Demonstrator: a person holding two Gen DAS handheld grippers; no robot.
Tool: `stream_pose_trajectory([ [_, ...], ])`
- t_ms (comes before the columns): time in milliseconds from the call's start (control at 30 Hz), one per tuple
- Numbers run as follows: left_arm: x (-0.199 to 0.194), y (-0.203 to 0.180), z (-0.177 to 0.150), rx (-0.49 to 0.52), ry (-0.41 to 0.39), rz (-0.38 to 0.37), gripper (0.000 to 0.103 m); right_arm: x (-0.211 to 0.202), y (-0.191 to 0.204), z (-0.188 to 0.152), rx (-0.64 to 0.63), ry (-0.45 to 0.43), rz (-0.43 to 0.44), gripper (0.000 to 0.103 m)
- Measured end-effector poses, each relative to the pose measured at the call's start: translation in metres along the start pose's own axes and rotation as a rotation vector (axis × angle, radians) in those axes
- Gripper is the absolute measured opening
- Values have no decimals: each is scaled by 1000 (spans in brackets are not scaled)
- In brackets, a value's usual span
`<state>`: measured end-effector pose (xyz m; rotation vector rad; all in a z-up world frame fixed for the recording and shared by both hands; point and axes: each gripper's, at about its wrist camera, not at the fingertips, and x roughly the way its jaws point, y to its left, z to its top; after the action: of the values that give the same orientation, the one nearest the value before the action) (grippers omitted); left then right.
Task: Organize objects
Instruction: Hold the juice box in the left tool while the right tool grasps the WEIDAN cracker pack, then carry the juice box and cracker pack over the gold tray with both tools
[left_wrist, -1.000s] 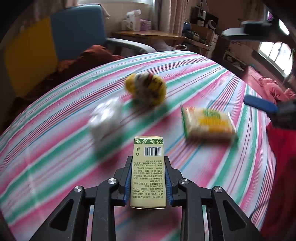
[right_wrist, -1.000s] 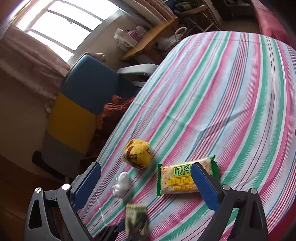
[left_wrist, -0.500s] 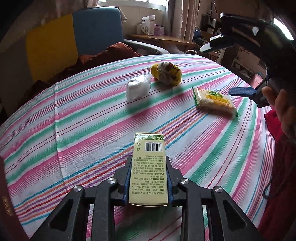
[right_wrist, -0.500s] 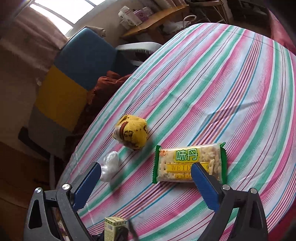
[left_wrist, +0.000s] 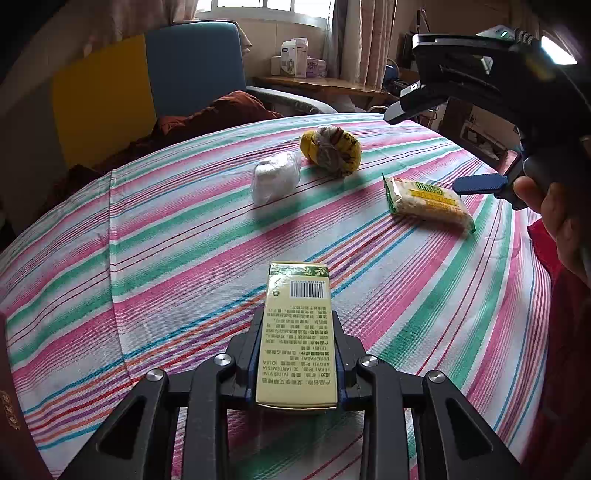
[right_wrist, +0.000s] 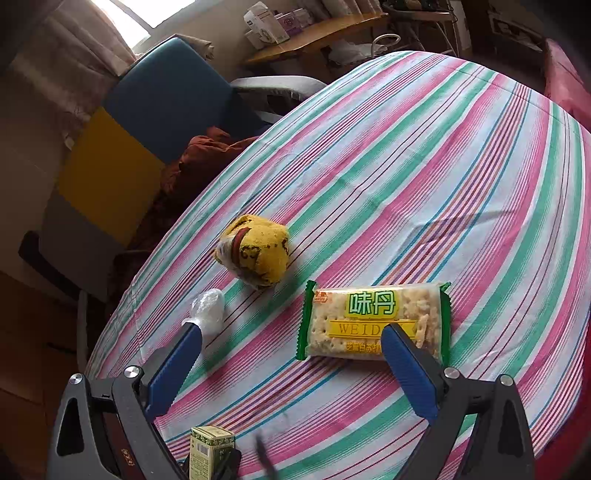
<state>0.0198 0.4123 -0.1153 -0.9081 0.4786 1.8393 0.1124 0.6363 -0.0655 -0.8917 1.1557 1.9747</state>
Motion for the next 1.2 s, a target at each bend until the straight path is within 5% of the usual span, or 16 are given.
stream_pose_trajectory([
  [167,0,2,0,-8,-3,-10,30,-22,20,21,-190,31,17,99],
  [300,1,2,0,-10,-4,-12,31,-33,32,38,-464,77,-84,99],
  [567,2,5,-1,-22,-4,-25,31,42,33,3,-793,328,-240,99],
  [767,2,5,-1,-25,-3,-28,31,81,23,-2,-813,409,-291,88],
  [900,2,5,-1,-26,-4,-29,31,70,19,-5,-766,414,-229,54],
  [1200,0,8,-2,-27,-6,-31,31,72,48,-48,-685,368,-245,53],
])
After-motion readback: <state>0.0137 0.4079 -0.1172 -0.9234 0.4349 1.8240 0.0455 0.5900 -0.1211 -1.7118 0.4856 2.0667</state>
